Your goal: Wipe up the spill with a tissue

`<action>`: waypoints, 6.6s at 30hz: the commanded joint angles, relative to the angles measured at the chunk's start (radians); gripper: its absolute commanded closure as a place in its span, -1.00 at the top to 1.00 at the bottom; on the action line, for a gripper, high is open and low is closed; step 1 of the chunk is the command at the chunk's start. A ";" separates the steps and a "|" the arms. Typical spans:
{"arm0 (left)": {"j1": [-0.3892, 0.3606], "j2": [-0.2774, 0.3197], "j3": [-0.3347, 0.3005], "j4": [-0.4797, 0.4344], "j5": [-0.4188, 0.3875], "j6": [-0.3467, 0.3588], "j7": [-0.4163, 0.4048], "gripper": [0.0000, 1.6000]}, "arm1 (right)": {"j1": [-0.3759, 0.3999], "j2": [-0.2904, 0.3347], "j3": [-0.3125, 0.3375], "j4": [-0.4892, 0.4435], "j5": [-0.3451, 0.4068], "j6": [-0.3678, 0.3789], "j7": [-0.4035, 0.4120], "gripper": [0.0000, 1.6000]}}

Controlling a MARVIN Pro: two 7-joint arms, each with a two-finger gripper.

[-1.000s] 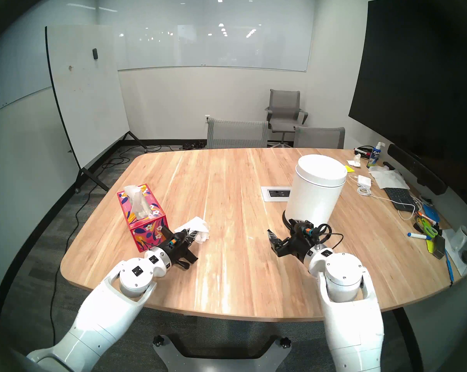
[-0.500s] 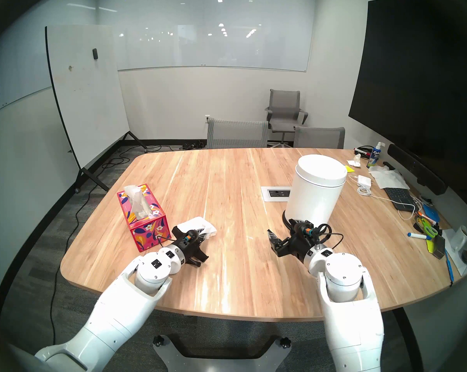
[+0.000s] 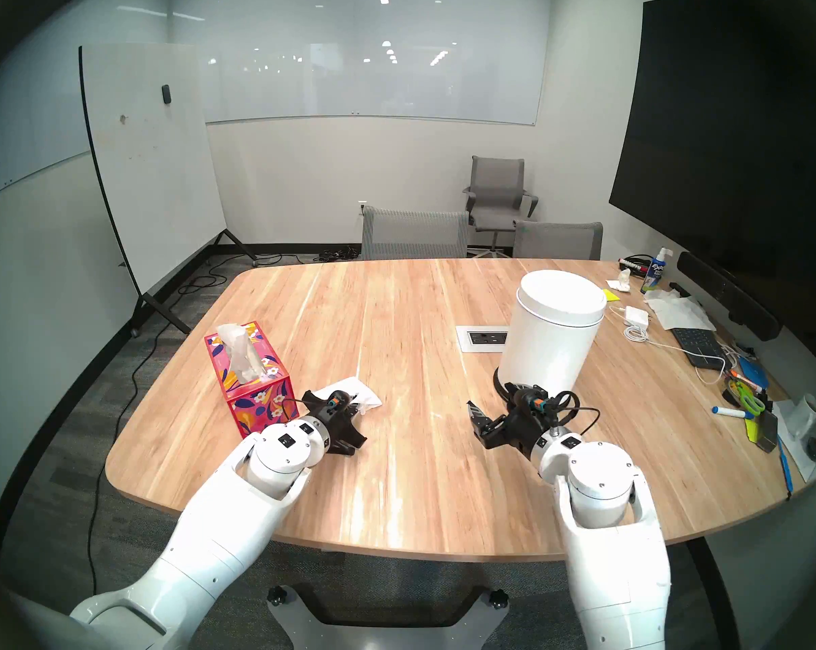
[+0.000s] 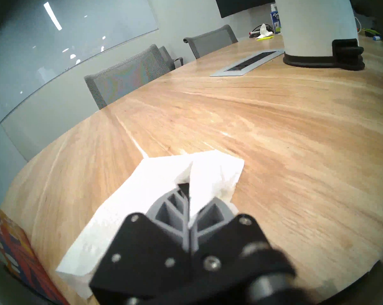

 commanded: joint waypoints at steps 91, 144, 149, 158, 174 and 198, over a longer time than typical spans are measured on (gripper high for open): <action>-0.104 -0.041 -0.019 0.068 0.043 0.207 0.137 -1.00 | 0.007 0.002 -0.001 -0.021 0.000 -0.002 0.002 1.00; -0.166 -0.172 0.031 0.204 0.096 0.213 0.216 -1.00 | 0.007 0.002 -0.001 -0.021 0.000 -0.002 0.002 1.00; -0.214 -0.153 0.007 0.249 0.092 0.197 0.216 -1.00 | 0.007 0.002 -0.001 -0.021 0.000 -0.001 0.002 1.00; -0.236 -0.146 0.009 0.180 0.093 0.172 0.192 -1.00 | 0.008 0.002 -0.001 -0.020 0.000 -0.003 0.002 1.00; -0.174 -0.046 -0.017 -0.026 0.092 0.088 0.139 -1.00 | 0.008 0.002 -0.001 -0.020 0.000 -0.003 0.002 1.00; 0.091 0.156 -0.097 -0.337 0.046 -0.256 0.055 -1.00 | 0.010 0.001 -0.001 -0.015 0.001 -0.004 0.001 1.00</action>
